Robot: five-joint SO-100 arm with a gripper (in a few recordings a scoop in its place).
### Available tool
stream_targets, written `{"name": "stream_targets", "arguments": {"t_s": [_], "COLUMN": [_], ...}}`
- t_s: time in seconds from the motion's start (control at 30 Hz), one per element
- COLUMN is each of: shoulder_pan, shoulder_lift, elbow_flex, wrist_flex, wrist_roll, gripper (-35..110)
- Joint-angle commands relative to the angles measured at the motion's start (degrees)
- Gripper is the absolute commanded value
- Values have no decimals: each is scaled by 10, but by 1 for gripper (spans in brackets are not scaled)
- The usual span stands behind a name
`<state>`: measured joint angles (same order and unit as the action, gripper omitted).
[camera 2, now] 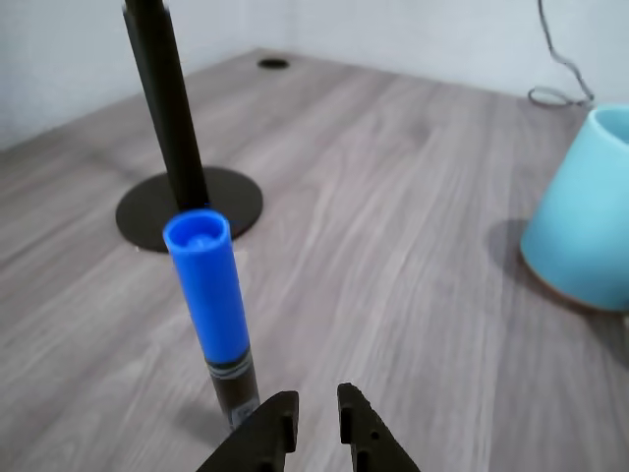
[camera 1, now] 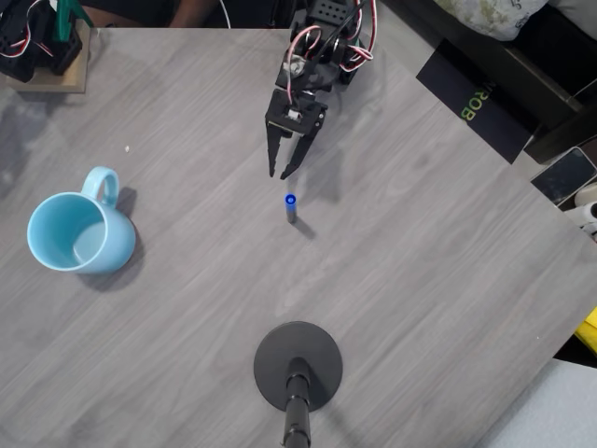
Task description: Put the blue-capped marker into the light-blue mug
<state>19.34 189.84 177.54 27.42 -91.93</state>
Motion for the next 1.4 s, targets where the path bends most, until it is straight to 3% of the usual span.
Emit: {"name": "stream_targets", "arguments": {"t_s": [0.0, 0.4, 1.03, 1.37], "shoulder_pan": [-14, -49, -47, -16], "shoulder_lift": [13, 13, 9, -247], "elbow_flex": [0, 3, -20, -225], "wrist_flex": [-24, -59, -133, -177], "wrist_roll": [-50, -54, -67, -14], "gripper": [7, 28, 31, 32]}}
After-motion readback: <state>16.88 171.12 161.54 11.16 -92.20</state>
